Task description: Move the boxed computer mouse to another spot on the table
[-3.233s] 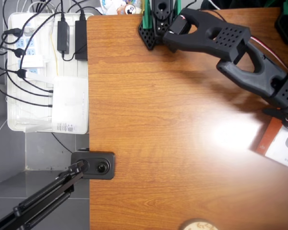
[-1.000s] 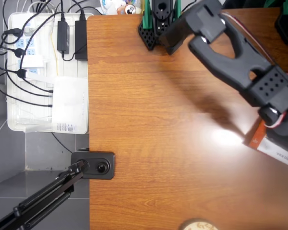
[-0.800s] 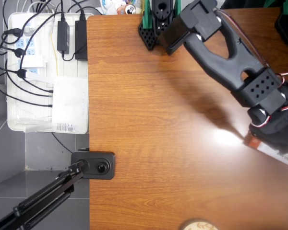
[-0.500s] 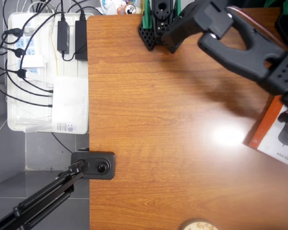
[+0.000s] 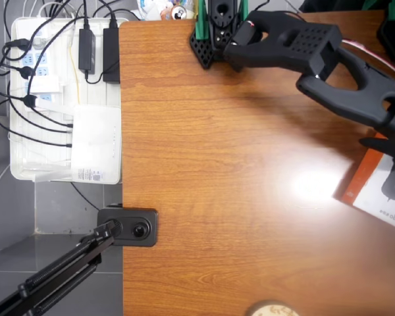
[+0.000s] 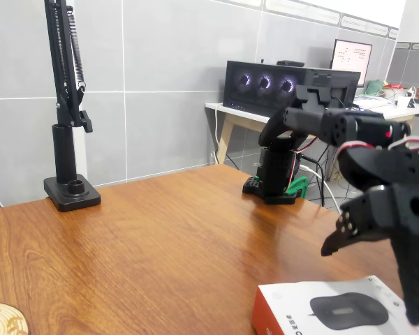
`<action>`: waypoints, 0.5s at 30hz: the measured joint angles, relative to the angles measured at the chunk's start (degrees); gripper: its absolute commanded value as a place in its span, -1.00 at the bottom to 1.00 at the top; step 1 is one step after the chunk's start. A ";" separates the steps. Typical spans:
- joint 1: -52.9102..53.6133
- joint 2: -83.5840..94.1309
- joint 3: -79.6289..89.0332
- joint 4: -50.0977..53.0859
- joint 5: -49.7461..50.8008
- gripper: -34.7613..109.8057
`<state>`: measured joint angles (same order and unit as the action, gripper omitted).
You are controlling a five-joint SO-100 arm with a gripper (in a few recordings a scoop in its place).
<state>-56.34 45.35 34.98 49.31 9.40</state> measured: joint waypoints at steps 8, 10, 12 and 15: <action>0.53 -11.69 -8.09 0.09 0.44 0.76; 0.53 -14.94 -13.18 3.60 1.85 0.46; 0.53 -19.07 -20.30 9.93 4.48 0.19; 1.58 -28.92 -39.46 27.07 4.48 -0.45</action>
<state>-54.76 16.44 -4.48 76.38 13.89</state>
